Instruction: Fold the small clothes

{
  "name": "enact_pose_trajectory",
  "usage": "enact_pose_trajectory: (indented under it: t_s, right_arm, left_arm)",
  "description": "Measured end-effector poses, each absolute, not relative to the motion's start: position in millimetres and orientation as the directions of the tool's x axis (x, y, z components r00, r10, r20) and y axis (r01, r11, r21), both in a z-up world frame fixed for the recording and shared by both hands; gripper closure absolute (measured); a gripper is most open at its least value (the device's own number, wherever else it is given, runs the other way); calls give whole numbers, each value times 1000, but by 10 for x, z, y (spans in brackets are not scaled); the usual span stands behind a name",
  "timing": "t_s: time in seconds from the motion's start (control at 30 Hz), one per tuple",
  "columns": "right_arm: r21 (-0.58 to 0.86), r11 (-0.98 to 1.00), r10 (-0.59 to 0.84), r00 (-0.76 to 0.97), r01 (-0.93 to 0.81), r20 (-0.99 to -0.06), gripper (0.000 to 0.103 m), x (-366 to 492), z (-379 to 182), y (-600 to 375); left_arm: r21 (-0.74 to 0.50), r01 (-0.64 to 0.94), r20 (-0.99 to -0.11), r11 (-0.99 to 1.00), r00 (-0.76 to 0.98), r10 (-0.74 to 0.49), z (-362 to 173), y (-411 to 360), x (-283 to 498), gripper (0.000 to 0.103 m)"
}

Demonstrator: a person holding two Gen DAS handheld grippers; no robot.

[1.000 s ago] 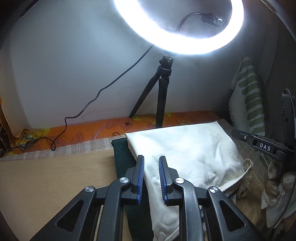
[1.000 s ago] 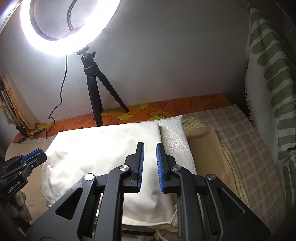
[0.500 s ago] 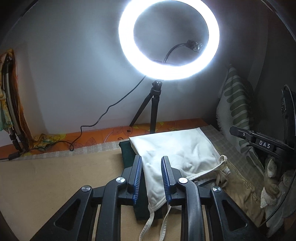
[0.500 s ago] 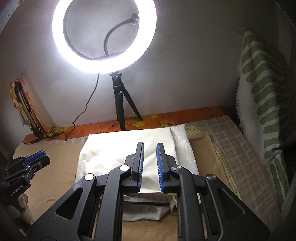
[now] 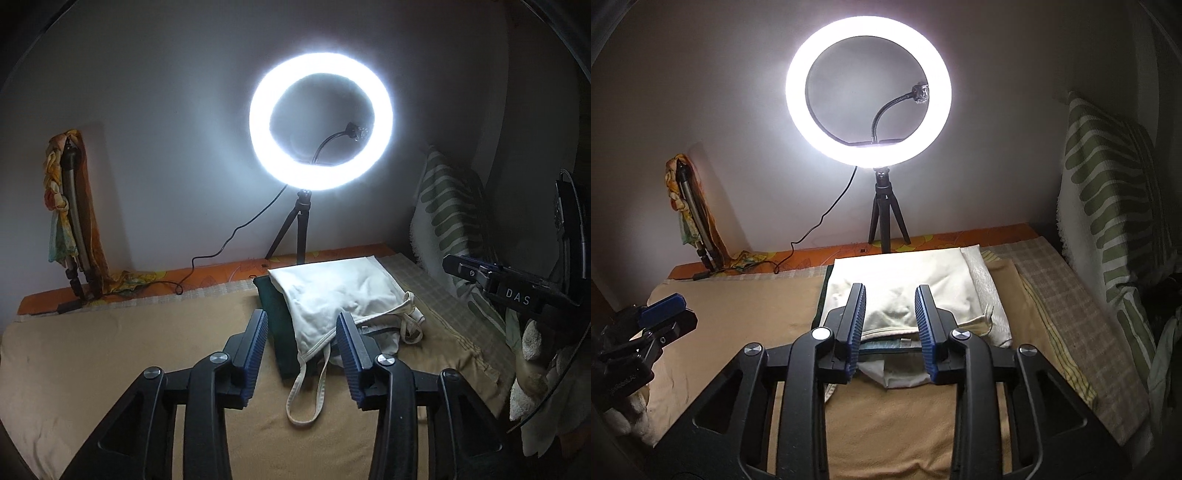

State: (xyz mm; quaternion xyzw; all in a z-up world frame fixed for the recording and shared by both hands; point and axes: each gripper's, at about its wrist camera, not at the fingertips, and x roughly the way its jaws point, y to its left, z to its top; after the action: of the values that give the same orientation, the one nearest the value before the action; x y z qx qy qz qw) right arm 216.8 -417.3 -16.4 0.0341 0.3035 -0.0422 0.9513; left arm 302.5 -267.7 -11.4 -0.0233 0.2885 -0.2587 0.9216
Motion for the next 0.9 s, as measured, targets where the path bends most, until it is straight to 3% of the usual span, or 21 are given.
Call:
enact_pose_trajectory:
  t_s: [0.07, 0.17, 0.33, 0.43, 0.67, 0.83, 0.9]
  right_arm:
    - [45, 994, -56, 815, 101, -576, 73, 2051, -171, -4109]
    - [43, 993, -68, 820, 112, -568, 64, 1884, -194, -4019]
    - [60, 991, -63, 814, 119, -577, 63, 1662, -267, -3891]
    - [59, 991, -63, 820, 117, -569, 46, 1533, -296, -3796]
    - [68, 991, -56, 827, 114, -560, 37, 1435, -409, -3674]
    - [46, 992, -70, 823, 116, -564, 29, 1436, -529, -3627]
    - [50, 992, -69, 829, 117, -555, 19, 1422, -553, -3637]
  left_arm:
    - [-184, 469, -512, 864, 705, -491, -104, -2618, 2892, 55]
    - [-166, 475, -506, 865, 712, -487, -102, -2545, 2714, 50]
    - [-133, 492, -502, 861, 715, -486, -142, -2444, 2460, 39]
    - [-115, 494, -497, 862, 723, -480, -182, -2381, 2346, 32]
    - [-108, 482, -479, 870, 741, -470, -270, -2218, 2170, 9]
    - [-78, 482, -489, 873, 744, -455, -347, -2194, 2154, 2]
    - [-70, 476, -489, 877, 750, -446, -372, -2180, 2140, 0]
